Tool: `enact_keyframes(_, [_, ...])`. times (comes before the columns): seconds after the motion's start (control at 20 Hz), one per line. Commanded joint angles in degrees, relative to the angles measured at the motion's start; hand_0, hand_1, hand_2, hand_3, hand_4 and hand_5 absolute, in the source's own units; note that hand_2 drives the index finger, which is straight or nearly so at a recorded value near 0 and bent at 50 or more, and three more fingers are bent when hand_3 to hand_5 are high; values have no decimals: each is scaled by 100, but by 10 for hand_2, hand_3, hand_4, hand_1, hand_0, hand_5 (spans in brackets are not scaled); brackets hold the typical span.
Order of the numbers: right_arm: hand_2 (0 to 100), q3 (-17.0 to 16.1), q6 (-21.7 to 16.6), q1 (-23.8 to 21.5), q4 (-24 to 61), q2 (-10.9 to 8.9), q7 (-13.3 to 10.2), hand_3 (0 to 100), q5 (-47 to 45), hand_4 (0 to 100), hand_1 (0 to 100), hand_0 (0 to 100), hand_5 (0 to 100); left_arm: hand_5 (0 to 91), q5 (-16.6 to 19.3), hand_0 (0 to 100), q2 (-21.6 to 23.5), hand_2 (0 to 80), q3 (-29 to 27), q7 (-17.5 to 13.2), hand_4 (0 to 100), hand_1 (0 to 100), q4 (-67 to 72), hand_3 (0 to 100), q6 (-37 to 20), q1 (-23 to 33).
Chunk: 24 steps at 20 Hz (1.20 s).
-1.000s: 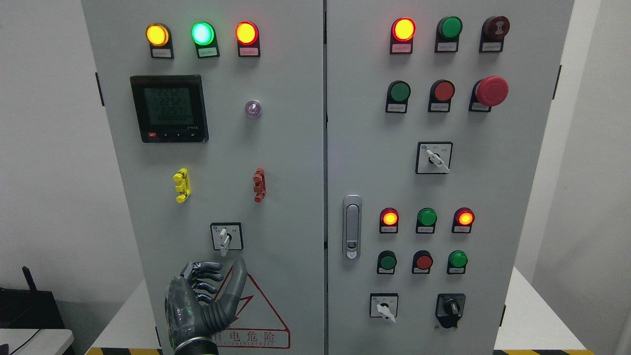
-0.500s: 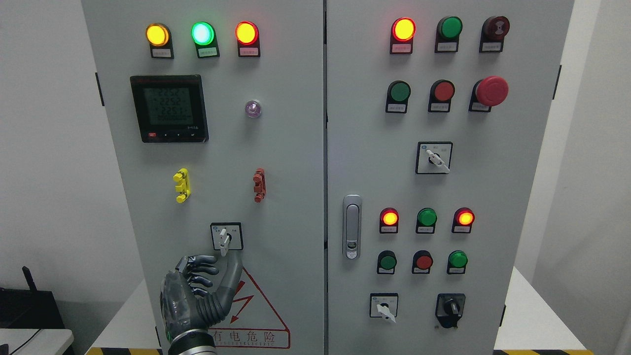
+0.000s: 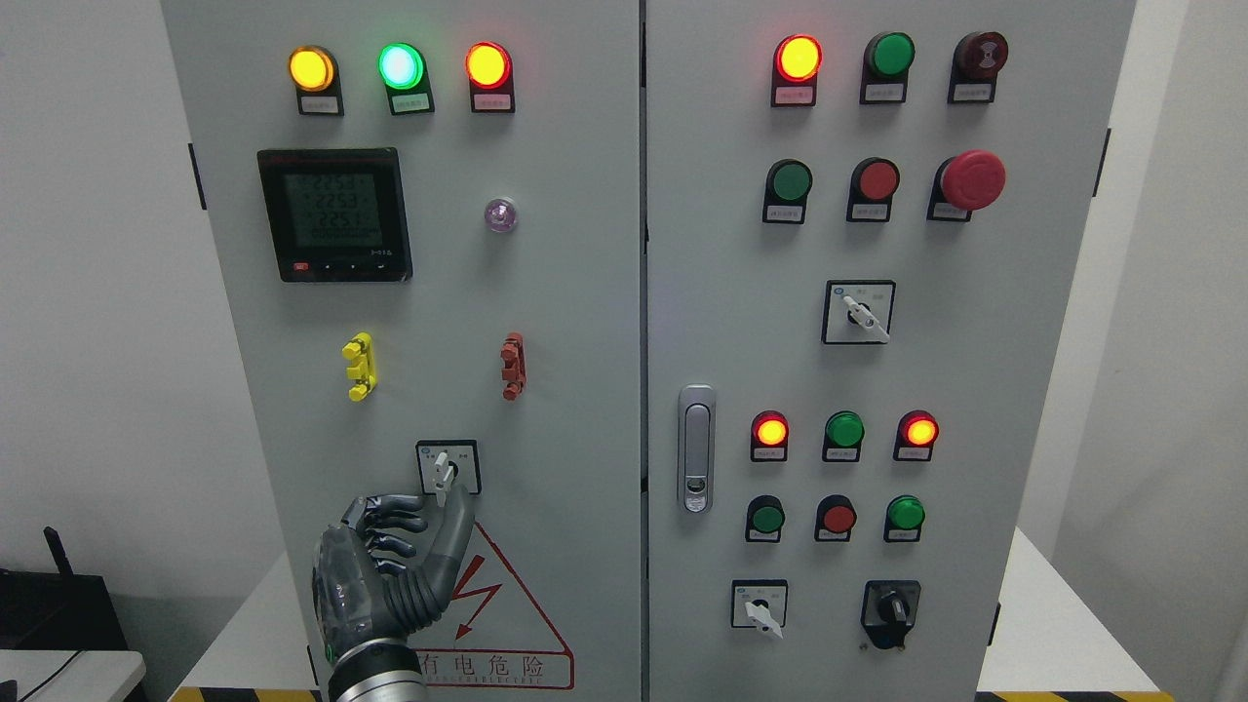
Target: Turn on light switch 1
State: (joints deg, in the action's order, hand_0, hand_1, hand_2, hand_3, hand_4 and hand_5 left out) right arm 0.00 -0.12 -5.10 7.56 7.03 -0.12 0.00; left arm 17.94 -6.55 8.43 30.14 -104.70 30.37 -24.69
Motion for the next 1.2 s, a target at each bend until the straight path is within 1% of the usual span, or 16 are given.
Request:
enact_keyframes(0.0, [0,114,3,0,0,0,3,0,-149,0,389,120,0,676,-28,63,-4,495,-25,19,750,570,11,670,21,-53])
enact_keyframes(0.4, [0,114,3,0,0,0,3,0,-149,0,389,120,0,693,-28,81,-4,506,-16,1,761,555,11,678,74,-159])
enact_keyframes(0.6, [0,114,3,0,0,0,3,0,-149,0,389,120,0,709,-151,94,-4,518,36,1,765,547,38,681,74,-176])
enact_keyframes(0.85, [0,114,3,0,0,0,3,0,-149,0,389,120,0,715,-160,104,-4,524,63,-8,769,531,38,683,83,-176])
enact_keyframes(1.1, [0,114,3,0,0,0,3,0,-149,0,389,120,0,718,-160,110,-4,528,63,-8,771,518,46,685,250,-176])
enact_keyframes(1.15, [0,114,3,0,0,0,3,0,-149,0,389,120,0,702,-160,112,-4,530,63,-16,770,516,46,687,259,-176])
